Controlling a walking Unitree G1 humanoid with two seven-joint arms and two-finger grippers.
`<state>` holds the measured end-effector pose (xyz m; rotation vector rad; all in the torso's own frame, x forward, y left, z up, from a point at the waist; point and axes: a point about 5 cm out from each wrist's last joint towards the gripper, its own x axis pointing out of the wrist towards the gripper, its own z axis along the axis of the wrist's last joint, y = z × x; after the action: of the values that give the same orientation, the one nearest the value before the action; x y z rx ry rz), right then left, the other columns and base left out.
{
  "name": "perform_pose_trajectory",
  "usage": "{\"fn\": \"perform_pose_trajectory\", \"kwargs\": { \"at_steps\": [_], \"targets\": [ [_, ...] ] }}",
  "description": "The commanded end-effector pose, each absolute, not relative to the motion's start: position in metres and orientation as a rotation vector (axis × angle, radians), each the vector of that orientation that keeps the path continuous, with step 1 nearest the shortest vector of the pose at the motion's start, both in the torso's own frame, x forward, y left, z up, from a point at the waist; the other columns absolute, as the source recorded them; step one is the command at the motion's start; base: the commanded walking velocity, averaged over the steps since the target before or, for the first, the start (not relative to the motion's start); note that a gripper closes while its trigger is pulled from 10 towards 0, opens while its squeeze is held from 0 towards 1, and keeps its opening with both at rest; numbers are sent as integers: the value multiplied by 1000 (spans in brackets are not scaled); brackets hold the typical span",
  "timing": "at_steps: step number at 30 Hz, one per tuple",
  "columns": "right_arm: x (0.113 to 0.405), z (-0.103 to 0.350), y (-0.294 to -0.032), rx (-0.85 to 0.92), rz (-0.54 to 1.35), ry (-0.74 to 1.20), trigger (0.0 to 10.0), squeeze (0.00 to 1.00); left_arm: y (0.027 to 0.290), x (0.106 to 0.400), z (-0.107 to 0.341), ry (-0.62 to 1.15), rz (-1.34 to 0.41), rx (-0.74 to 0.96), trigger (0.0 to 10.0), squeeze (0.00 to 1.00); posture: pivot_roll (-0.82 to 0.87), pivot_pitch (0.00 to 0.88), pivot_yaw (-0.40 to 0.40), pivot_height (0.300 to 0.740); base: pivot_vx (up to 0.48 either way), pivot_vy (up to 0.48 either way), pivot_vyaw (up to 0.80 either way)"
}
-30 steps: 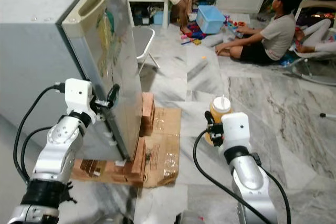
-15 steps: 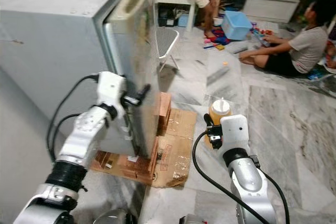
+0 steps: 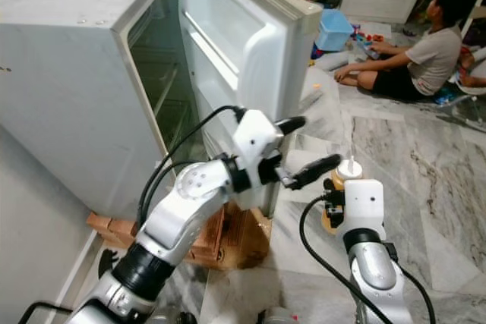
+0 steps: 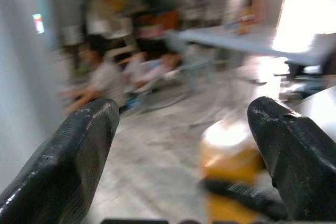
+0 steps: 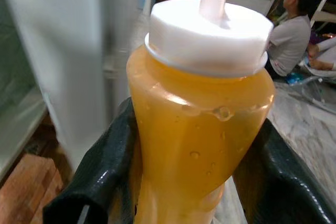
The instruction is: Restocking fridge
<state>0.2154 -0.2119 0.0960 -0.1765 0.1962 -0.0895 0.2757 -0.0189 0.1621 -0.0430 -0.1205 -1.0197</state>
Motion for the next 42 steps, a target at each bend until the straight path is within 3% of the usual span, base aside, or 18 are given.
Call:
{"fn": "perform_pose_trajectory", "kwargs": {
  "at_steps": [1, 2, 3, 4, 8, 13, 37, 42],
  "targets": [
    [220, 100, -212, -175, -101, 178, 10000, 0, 3, 284, 156, -102, -890, -22, 10000, 0, -20, 13, 9, 740, 0, 0, 0],
    [223, 100, -212, -175, -105, 174, 10000, 0, 19, 287, 151, -82, -820, -12, 10000, 0, -16, 12, 7, 740, 0, 0, 0],
    [223, 100, -212, -175, -105, 174, 10000, 0, 19, 287, 151, -82, -820, -12, 10000, 0, -16, 12, 7, 740, 0, 0, 0],
    [228, 102, -212, -172, -108, 164, 10000, 0, 49, 289, 142, -53, -701, 14, 10000, 0, -6, 12, 3, 740, 0, 0, 0],
    [235, 104, -207, -177, -88, 145, 10000, 0, 92, 285, 131, -28, -526, 52, 10000, 0, 16, 8, -9, 740, 0, 0, 0],
    [243, 105, -201, -167, -57, 133, 10000, 0, 112, 277, 123, 4, -425, 42, 10000, 0, 28, 4, -17, 740, 0, -212, 0],
    [257, 112, -195, -177, -16, 77, 10000, 0, 115, 273, 117, 43, -377, 69, 10000, 0, 20, 0, -21, 740, 0, -334, 0],
    [257, 114, -191, -190, 6, 61, 10000, 0, 117, 274, 117, 46, -359, 74, 10000, 0, 20, 0, -20, 740, 0, -449, 740]
  ]
}}
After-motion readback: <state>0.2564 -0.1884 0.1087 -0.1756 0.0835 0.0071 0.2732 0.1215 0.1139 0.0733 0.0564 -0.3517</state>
